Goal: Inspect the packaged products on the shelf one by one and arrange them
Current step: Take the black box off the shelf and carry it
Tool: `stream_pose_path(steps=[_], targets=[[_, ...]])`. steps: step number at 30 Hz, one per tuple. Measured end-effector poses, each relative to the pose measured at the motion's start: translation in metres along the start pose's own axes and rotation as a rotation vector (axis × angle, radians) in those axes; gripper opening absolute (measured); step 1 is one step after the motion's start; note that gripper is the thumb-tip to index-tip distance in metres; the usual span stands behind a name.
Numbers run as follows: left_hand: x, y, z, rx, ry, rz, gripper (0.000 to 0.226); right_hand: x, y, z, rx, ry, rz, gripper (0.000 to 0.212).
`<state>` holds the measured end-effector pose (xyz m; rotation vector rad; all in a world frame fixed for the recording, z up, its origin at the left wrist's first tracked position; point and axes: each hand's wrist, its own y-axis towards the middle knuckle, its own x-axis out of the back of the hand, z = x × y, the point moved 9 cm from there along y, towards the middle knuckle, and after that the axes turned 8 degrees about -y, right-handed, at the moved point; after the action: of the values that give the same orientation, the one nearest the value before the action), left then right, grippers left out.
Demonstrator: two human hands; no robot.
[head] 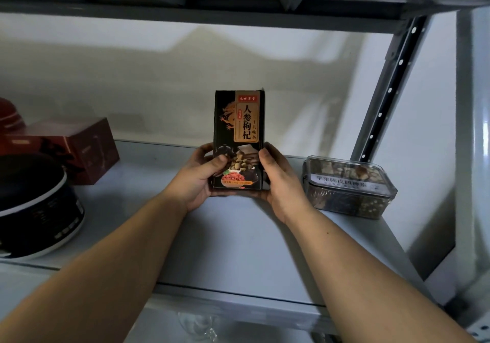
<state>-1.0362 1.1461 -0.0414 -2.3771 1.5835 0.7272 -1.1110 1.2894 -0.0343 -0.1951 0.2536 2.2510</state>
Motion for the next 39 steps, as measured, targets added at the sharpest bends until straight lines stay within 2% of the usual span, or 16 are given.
stream_pose_path(steps=[3,7,10,12,15,17,19,20,23,25,27,31,34,37,39], targets=[[0.002,0.0,-0.001,-0.001,0.02,-0.008,0.063,0.005,0.001,0.002,0.04,-0.033,-0.024,0.051],[0.001,0.0,-0.001,-0.006,0.002,-0.008,0.052,0.008,0.004,0.0,0.069,-0.074,-0.056,0.043],[0.001,0.001,0.005,0.068,-0.094,-0.008,0.042,0.012,0.007,0.001,0.122,-0.153,-0.109,0.038],[-0.001,0.001,0.008,0.118,-0.087,0.007,0.048,0.012,0.007,0.002,0.137,-0.193,-0.119,0.039],[-0.005,-0.001,0.008,0.096,-0.007,0.046,0.049,0.001,0.002,0.001,0.114,-0.142,-0.005,0.034],[-0.005,-0.001,0.007,0.071,-0.002,0.062,0.05,-0.009,-0.003,0.002,0.102,-0.094,0.089,0.049],[-0.004,0.0,0.007,0.057,0.0,0.085,0.056,-0.013,-0.004,0.004,0.142,-0.131,0.152,0.074],[-0.006,-0.001,0.006,0.056,0.018,0.1,0.06,-0.013,-0.004,0.003,0.161,-0.173,0.161,0.08],[-0.015,-0.004,0.008,0.072,0.135,0.193,0.084,-0.014,-0.006,0.003,0.218,-0.363,0.166,0.073],[-0.021,-0.007,0.008,0.062,0.177,0.253,0.09,-0.014,-0.008,0.004,0.255,-0.417,0.166,0.066],[-0.019,-0.005,0.005,0.033,0.132,0.222,0.085,-0.012,-0.01,0.005,0.284,-0.441,0.125,0.061],[-0.01,-0.003,-0.005,-0.08,0.071,0.076,0.068,0.001,-0.01,0.004,0.268,-0.468,-0.037,0.067],[-0.012,-0.005,-0.022,-0.175,0.031,0.037,0.042,0.001,-0.012,0.0,0.217,-0.436,-0.005,0.068],[-0.011,-0.011,-0.054,-0.335,-0.118,0.039,0.052,-0.007,-0.019,0.001,0.212,-0.548,0.064,0.073],[-0.013,-0.019,-0.073,-0.407,-0.173,0.067,0.044,-0.01,-0.022,0.001,0.215,-0.623,0.069,0.074]])
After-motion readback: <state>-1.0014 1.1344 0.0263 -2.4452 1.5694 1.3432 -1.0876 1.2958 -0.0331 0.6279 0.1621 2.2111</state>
